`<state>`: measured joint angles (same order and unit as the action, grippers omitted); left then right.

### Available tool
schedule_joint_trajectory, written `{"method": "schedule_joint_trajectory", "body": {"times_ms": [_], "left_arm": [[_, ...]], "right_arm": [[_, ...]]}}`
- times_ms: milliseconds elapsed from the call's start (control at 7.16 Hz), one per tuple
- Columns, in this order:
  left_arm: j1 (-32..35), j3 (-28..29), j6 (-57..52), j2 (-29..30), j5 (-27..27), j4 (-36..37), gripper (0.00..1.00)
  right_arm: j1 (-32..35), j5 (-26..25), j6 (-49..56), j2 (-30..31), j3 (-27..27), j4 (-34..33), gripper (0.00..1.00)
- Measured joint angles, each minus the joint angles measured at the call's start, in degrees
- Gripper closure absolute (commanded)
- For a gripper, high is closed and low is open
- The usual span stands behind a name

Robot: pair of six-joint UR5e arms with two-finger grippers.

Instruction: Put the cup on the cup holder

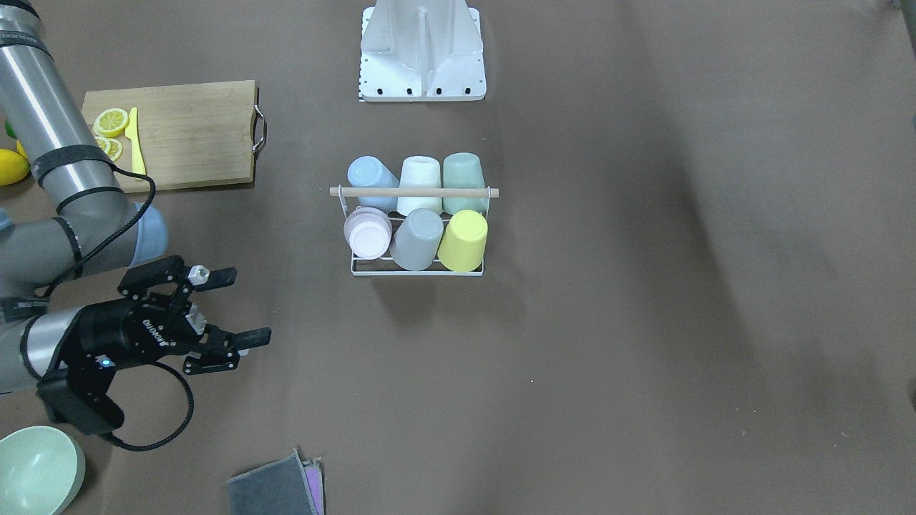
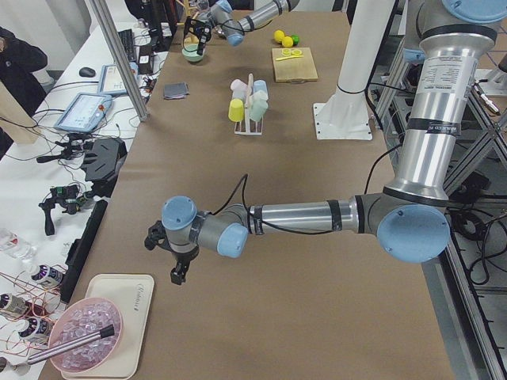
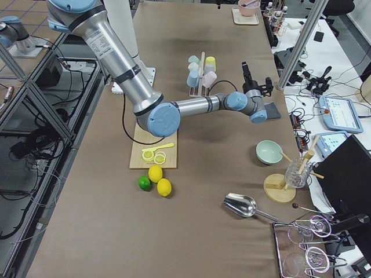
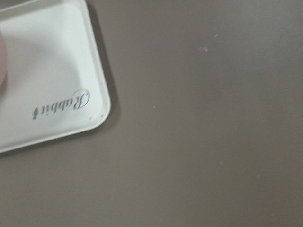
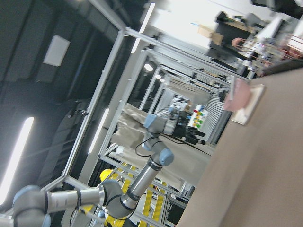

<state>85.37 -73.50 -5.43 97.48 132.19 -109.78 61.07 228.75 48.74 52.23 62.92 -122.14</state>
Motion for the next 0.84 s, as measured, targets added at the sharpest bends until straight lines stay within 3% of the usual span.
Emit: {"method": "schedule_joint_trajectory", "body": {"times_ms": [279, 419, 838], "left_arm": [[3.84, 0.47, -11.02, -3.76, 0.92, 8.39, 0.03], [4.82, 0.28, -12.45, -4.81, 0.59, 11.91, 0.03], [5.71, -2.86, -7.00, -6.22, -0.38, 15.71, 0.03]], "right_arm": [[3.27, -12.46, -22.84, 0.45, 4.06, -15.45, 0.00], [3.35, -17.23, -29.16, 0.85, 4.73, -21.39, 0.00], [3.89, -38.88, -34.36, 1.44, 5.30, -37.26, 0.00]]}}
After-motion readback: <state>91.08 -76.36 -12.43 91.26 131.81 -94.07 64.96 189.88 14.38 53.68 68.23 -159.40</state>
